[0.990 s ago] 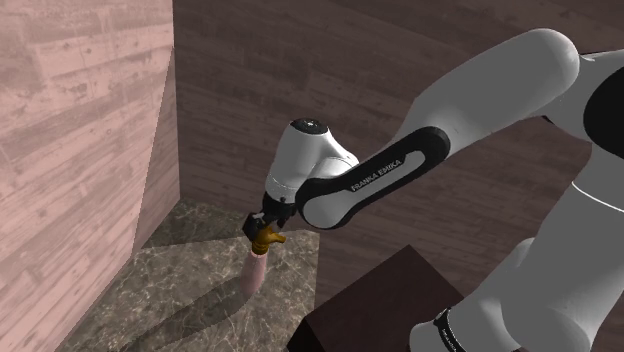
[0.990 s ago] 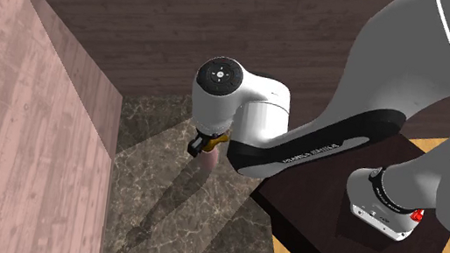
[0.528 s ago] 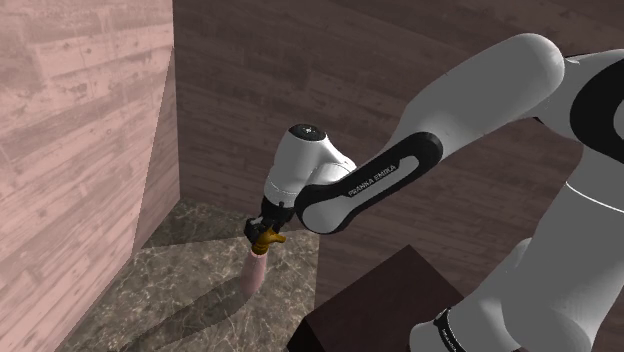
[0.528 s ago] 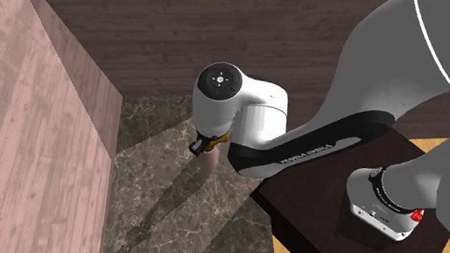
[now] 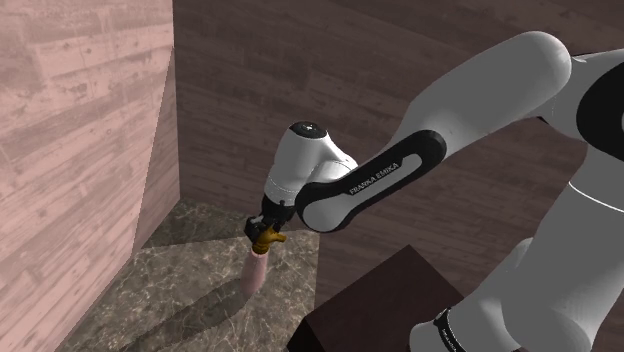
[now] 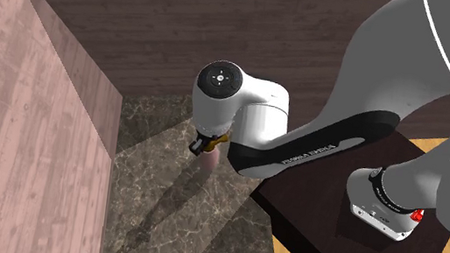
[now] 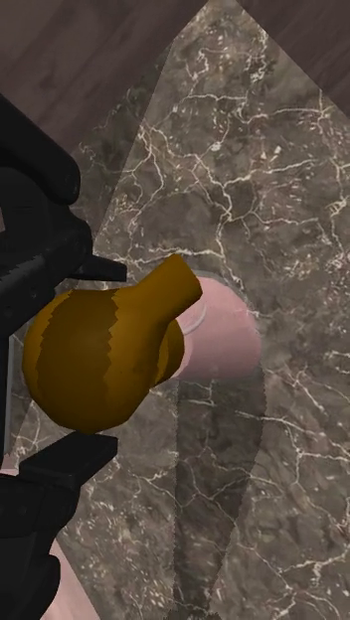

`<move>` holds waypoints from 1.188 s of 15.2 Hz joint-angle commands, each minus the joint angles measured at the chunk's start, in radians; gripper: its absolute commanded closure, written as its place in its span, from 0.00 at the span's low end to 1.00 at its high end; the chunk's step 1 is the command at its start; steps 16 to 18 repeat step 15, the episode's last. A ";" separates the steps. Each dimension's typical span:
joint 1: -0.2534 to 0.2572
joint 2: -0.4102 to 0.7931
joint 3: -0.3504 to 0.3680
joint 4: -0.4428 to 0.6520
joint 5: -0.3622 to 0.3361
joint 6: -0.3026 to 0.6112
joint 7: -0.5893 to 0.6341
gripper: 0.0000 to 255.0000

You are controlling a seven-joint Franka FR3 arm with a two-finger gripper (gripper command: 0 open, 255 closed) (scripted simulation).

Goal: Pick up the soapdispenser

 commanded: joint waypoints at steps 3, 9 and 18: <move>-0.012 -0.045 0.016 0.004 0.036 -0.047 -0.028 1.00; -0.023 -0.117 0.033 0.014 0.090 -0.123 -0.065 1.00; -0.026 -0.163 0.038 0.026 0.121 -0.178 -0.088 1.00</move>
